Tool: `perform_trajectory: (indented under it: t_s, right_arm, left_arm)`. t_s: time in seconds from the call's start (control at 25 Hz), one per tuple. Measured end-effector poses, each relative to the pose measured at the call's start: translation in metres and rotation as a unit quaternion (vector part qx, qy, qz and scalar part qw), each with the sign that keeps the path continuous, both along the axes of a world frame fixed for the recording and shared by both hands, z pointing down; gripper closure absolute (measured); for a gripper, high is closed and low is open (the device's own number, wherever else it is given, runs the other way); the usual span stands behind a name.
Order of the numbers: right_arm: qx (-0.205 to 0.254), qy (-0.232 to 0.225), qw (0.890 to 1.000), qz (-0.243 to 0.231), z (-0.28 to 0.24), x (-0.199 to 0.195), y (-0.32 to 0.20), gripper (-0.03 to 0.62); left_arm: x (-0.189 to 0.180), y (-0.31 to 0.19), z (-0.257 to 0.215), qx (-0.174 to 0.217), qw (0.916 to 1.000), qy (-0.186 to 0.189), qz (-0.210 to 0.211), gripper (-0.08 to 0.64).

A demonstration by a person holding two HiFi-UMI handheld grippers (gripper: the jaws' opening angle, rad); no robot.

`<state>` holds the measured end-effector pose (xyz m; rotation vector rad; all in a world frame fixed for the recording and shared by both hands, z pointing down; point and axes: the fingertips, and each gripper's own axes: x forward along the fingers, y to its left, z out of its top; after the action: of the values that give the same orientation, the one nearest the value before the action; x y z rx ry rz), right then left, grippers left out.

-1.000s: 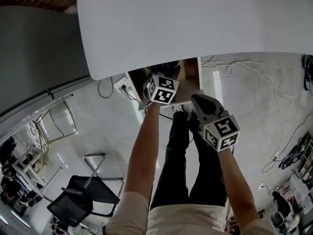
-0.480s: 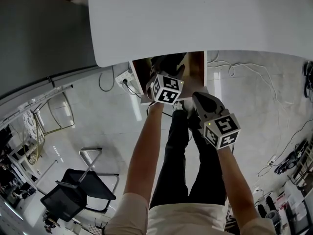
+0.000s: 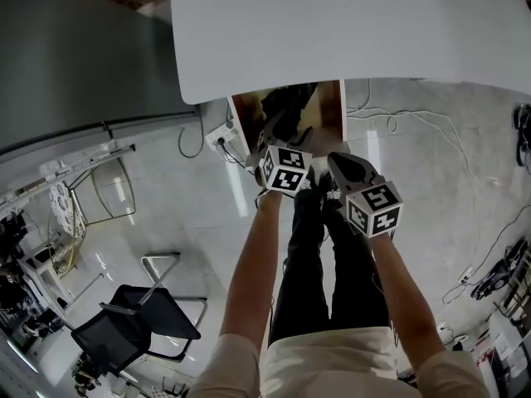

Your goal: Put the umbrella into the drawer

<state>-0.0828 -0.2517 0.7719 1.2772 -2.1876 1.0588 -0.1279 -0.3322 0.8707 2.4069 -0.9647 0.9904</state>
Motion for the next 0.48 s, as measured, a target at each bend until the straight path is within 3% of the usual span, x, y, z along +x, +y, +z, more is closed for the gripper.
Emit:
perform_trajectory:
  t_s: [0.2, 0.48]
  right_arm:
    - [-0.002, 0.014, 1.0, -0.011, -0.014, 0.006, 0.012, 0.523]
    - [0.012, 0.016, 1.0, -0.009, -0.063, 0.002, 0.022, 0.523]
  left_arm:
    - [-0.02, 0.032, -0.044, -0.004, 0.9984, 0.018, -0.053, 0.268]
    - [-0.041, 0.069, -0.118, 0.022, 0.9967, 0.021, -0.076, 0.268]
